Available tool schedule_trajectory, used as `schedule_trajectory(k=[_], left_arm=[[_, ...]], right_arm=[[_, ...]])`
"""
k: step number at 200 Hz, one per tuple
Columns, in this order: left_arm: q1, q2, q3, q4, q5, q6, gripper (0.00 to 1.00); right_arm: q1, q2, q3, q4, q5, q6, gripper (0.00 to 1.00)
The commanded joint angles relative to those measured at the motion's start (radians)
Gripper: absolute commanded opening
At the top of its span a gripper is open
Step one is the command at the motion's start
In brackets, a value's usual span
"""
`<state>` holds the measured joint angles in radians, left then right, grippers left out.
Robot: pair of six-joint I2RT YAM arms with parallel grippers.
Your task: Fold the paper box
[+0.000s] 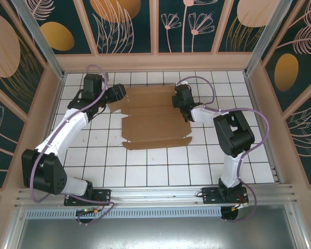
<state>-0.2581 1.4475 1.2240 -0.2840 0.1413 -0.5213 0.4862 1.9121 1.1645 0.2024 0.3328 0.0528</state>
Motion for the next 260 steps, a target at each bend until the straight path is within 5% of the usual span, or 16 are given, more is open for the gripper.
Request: schedule_trajectory(k=[1,147,185,208,230,260], left_arm=[[0.003,0.064,0.095,-0.057,0.033,0.053,0.73],[0.003,0.261,0.022,0.225,0.259,-0.104,0.70],[0.003,0.300,-0.011,0.344,0.300,-0.176,0.58],[0.003,0.295,-0.025,0.341,0.263,-0.177,0.51],[0.003,0.208,-0.080,0.332,0.168,-0.155,0.63],[0.003,0.025,-0.210,0.359,0.040,-0.130,0.66]], right_arm=[[0.012,0.045,-0.003,-0.108,-0.037,-0.025,0.00],[0.026,0.063,0.009,-0.125,-0.065,-0.033,0.00],[0.031,0.064,0.011,-0.123,-0.073,-0.036,0.00],[0.024,0.067,0.014,-0.133,-0.044,-0.023,0.00],[0.011,0.067,0.024,-0.161,-0.035,-0.002,0.00],[0.003,0.077,0.052,-0.201,-0.012,0.014,0.00]])
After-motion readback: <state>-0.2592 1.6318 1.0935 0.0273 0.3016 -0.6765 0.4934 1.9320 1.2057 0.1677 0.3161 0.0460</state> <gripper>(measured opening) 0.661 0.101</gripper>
